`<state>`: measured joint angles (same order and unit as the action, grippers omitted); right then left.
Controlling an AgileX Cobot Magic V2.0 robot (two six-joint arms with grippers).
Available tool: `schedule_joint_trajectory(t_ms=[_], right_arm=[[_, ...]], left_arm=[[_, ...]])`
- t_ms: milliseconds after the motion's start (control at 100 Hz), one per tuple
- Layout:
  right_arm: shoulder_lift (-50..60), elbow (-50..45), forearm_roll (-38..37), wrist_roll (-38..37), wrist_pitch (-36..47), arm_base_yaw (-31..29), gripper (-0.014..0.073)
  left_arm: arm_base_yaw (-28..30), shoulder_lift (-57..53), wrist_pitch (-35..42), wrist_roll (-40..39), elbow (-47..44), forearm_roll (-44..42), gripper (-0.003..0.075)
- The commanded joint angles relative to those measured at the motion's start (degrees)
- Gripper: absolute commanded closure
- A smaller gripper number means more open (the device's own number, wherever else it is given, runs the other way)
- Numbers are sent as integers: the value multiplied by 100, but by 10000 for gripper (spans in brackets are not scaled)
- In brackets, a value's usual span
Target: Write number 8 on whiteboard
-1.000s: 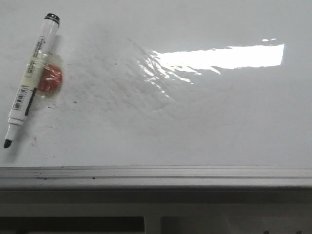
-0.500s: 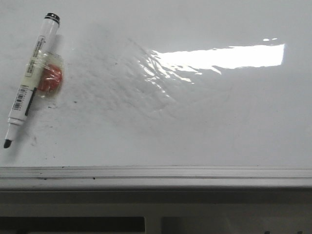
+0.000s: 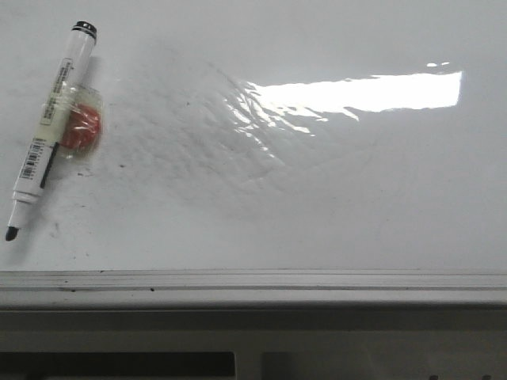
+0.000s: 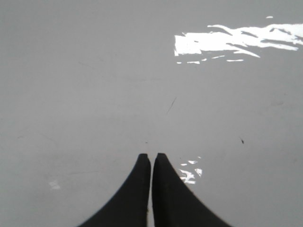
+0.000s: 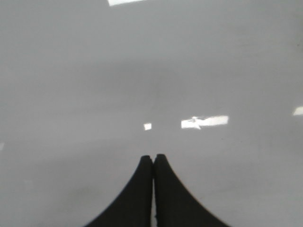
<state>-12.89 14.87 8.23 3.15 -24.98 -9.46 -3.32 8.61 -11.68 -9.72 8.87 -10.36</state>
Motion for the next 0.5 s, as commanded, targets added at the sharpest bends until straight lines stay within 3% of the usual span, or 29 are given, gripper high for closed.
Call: schedule_joint_trajectory(t_ms=[0, 120, 190, 340, 490], right_arm=[[-138, 210, 31, 46, 269, 14, 657], [-138, 150, 31, 46, 107, 14, 657], [-138, 117, 31, 46, 90, 14, 657], [-138, 117, 31, 46, 80, 14, 657], [-138, 117, 31, 46, 80, 14, 657]], left_arm=[[-41, 259, 431, -59, 208, 44, 672], [-41, 425, 1100, -59, 208, 158, 425], [-41, 521, 1740, -59, 175, 158, 332], [-212, 951, 2168, -82, 199, 158, 316], [-1083, 1502, 2573, -82, 199, 158, 316]])
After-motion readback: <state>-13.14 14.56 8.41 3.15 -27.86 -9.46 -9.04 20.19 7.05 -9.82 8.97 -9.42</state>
